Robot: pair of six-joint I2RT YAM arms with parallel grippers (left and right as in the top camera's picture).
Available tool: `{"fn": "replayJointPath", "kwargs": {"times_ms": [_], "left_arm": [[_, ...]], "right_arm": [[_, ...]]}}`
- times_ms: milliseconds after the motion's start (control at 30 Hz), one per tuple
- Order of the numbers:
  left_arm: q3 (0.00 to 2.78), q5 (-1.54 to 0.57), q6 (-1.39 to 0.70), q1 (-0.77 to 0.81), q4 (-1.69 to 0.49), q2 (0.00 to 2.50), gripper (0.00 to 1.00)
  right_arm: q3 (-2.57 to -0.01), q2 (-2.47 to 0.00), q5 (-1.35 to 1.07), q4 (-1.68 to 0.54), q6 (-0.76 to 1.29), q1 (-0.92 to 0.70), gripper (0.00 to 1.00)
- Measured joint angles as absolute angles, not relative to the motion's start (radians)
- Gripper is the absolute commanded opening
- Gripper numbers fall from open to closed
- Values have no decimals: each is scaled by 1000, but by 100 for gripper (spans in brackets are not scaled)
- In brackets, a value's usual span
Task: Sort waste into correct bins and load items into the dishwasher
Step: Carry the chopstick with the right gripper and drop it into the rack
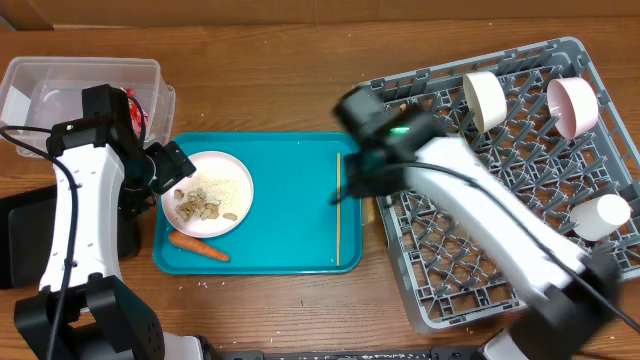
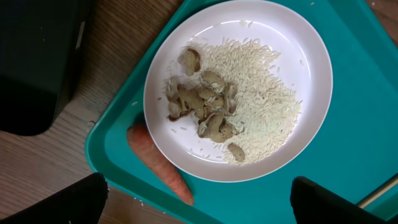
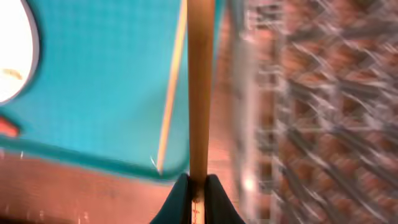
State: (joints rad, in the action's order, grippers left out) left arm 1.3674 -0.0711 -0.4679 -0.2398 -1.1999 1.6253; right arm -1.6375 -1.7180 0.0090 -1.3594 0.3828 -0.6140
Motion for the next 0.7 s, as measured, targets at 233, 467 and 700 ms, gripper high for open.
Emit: {"fn": "replayJointPath", "kwargs": {"times_ms": [233, 467, 700], "left_arm": [[1367, -71, -468, -239, -1200, 1625, 96], [1367, -71, -468, -239, -1200, 1625, 96], [1367, -71, -465, -239, -1200, 1625, 96]], "right_arm": [[-1631, -1662, 19, -1586, 205, -500, 4], [-1522, -1665, 5, -1601, 132, -493, 4], [-1393, -1665, 5, -1530, 130, -493, 4]]}}
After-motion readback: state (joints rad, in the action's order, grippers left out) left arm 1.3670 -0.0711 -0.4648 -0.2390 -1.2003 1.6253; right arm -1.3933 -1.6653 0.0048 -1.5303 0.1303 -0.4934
